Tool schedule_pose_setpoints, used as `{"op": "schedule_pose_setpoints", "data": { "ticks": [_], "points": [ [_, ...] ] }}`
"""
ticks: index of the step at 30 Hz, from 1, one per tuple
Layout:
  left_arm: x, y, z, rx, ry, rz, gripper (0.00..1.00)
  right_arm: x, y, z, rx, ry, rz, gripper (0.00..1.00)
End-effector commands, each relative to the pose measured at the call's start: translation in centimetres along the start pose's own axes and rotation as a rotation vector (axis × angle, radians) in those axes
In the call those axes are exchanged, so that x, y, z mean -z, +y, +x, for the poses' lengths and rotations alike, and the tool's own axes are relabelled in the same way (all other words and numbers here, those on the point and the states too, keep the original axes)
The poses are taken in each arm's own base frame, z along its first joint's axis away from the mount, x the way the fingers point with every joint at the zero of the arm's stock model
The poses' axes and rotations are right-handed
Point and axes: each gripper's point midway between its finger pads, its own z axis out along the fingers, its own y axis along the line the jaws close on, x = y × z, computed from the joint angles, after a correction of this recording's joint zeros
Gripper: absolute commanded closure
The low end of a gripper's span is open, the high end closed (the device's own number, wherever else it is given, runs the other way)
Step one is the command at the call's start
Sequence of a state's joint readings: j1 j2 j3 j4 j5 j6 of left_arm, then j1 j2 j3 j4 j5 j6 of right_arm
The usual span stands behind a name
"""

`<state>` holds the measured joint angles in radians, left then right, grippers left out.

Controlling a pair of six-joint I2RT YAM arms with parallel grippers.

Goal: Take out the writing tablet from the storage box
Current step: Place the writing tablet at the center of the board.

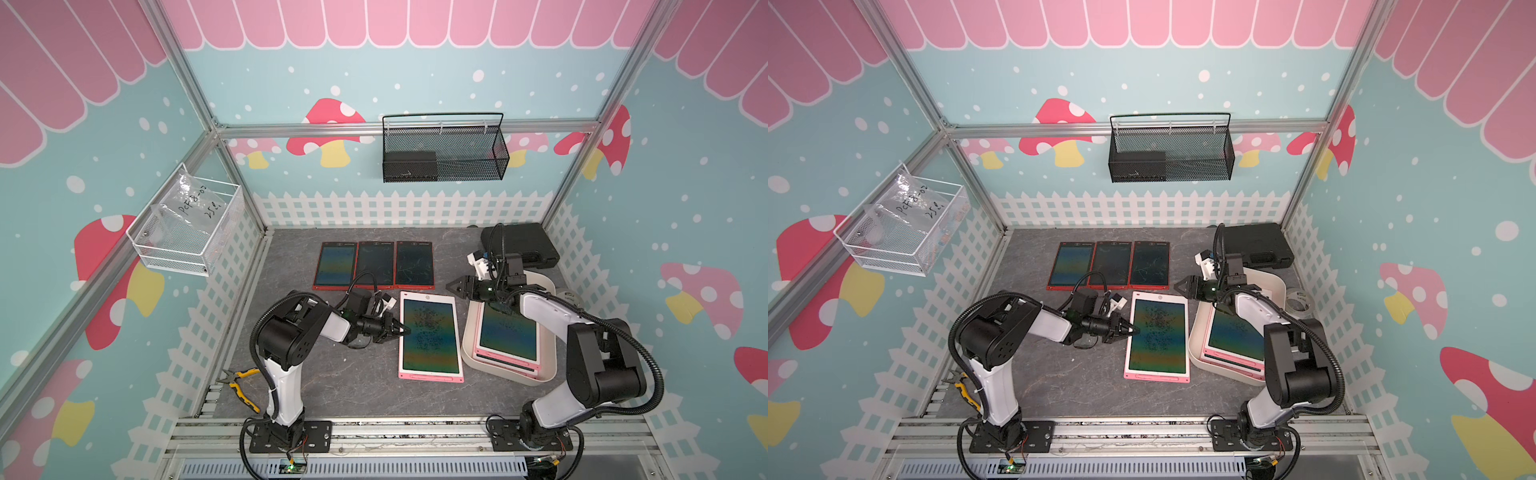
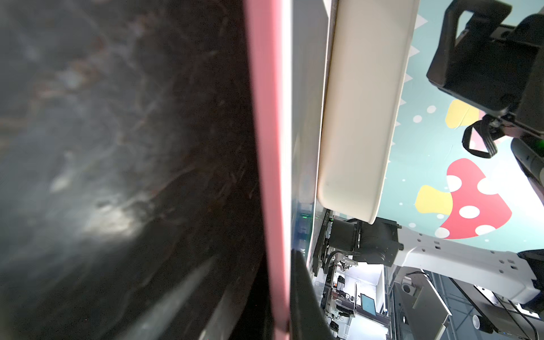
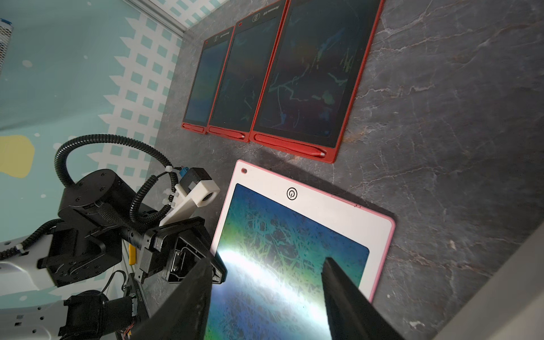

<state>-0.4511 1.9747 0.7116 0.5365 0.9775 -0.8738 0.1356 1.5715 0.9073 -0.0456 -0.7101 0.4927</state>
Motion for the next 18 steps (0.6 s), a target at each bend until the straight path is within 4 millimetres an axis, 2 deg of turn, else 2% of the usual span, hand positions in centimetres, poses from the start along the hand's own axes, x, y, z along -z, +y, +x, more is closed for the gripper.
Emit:
{"op": "schedule_pose_setpoints", "data": {
  "ticks": [1, 6, 11, 18],
  "points": [
    [0.7, 5.8, 0.4, 0.163, -0.065, -0.13, 0.96, 0.1, 0.2, 0.4, 0.023, 0.014, -0.014, 0.38],
    [1.6, 6.8, -0.3, 0.179, -0.095, -0.138, 0.84, 0.3, 0.5, 0.2, 0.035, 0.008, -0.02, 0.38],
    [1.9, 8.1, 0.3, 0.198, -0.084, -0.208, 0.72, 0.3, 0.4, 0.3, 0.036, 0.008, -0.019, 0.38],
    [2.9, 8.9, 0.9, 0.209, -0.082, -0.316, 0.66, 0.4, 0.6, 0.1, 0.04, 0.003, -0.02, 0.37]
  ]
}}
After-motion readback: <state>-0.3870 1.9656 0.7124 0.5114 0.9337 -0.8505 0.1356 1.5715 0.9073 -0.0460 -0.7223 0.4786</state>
